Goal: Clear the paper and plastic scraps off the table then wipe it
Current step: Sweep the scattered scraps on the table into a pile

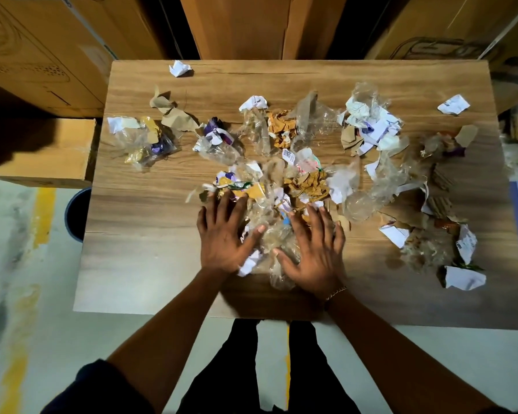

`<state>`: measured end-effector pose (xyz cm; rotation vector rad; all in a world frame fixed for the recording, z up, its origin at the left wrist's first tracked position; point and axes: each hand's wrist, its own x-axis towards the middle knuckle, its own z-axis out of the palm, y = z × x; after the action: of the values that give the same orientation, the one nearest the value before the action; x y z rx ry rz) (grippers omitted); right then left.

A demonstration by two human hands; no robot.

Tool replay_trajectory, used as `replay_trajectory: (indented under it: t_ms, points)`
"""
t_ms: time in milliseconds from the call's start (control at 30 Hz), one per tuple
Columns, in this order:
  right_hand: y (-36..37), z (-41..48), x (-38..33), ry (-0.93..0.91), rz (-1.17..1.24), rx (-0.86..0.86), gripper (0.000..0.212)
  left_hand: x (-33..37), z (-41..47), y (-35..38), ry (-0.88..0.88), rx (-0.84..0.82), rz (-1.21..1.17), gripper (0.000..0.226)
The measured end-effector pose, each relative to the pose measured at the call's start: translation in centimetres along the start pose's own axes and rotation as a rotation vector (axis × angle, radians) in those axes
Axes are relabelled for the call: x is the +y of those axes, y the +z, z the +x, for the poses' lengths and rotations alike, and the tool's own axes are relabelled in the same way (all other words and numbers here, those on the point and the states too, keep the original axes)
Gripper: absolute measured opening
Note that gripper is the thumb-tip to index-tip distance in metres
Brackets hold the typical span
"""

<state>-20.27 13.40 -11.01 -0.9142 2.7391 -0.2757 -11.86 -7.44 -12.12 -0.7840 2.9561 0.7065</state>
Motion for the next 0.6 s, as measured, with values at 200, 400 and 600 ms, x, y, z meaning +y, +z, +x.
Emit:
replay_trajectory:
  t_ms: [200,400,600]
  points:
    - [-0.6,1.4,-0.1,-0.053,-0.055,0.01,0.093,4.4,-1.0,1.7,-0.038,0.063,-0.178,0.061]
    - [-1.0,2.4,-0.6,-0.142,-0.061,0.043,0.077,6.3,-1.3,2.8,-0.028,0.111,-0.363,0.057]
    - [-0.7,2.4,-0.6,-0.114,-0.049,0.03,0.063,6.1,-0.3,1.9,0.028,0.111,-0.365,0.053]
